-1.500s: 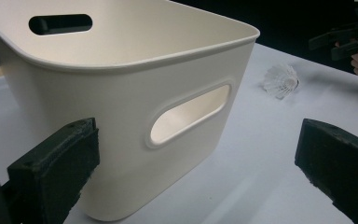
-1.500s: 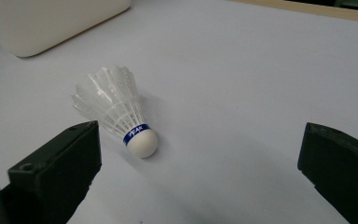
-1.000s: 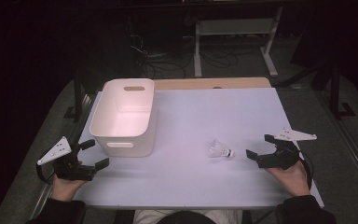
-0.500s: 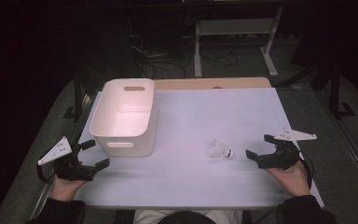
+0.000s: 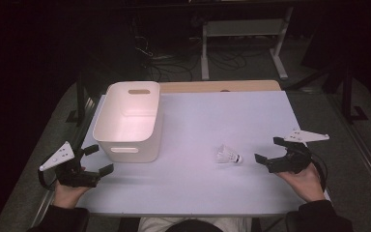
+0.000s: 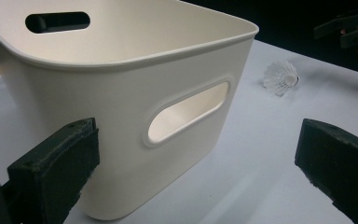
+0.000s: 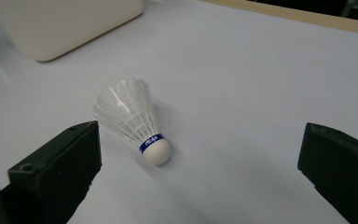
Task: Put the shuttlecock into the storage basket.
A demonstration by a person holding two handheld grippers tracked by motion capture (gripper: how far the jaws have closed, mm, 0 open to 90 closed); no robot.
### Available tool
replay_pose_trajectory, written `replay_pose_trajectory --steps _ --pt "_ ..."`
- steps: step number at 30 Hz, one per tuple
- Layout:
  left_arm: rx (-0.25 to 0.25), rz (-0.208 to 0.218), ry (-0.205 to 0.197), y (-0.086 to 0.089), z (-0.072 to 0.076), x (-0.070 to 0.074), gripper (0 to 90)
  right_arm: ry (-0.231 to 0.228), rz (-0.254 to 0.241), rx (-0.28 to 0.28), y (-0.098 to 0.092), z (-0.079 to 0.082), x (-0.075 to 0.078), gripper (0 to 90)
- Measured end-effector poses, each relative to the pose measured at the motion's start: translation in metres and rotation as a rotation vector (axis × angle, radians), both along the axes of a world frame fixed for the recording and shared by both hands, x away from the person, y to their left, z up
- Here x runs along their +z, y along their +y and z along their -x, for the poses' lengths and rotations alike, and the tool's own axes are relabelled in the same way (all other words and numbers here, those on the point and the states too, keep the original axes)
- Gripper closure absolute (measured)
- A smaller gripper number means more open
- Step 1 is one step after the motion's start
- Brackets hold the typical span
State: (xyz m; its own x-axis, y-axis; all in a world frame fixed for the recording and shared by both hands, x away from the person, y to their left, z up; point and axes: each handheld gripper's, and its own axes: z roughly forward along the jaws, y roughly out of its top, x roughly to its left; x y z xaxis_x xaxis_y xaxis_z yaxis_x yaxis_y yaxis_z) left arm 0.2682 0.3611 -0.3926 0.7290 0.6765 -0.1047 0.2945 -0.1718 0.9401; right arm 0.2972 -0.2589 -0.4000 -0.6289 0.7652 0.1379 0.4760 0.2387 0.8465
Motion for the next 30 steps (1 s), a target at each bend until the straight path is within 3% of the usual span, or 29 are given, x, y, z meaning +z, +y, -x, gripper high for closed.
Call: replay_pose_trajectory --steps 15,30 --pt "-0.004 -0.004 0.0 0.0 0.0 0.0 0.0 0.012 0.04 0.051 0.003 -0.01 0.02 0.0" --pt "-0.004 -0.004 0.0 -0.001 0.0 0.0 0.0 0.054 0.093 0.103 0.009 -0.023 0.027 0.0"
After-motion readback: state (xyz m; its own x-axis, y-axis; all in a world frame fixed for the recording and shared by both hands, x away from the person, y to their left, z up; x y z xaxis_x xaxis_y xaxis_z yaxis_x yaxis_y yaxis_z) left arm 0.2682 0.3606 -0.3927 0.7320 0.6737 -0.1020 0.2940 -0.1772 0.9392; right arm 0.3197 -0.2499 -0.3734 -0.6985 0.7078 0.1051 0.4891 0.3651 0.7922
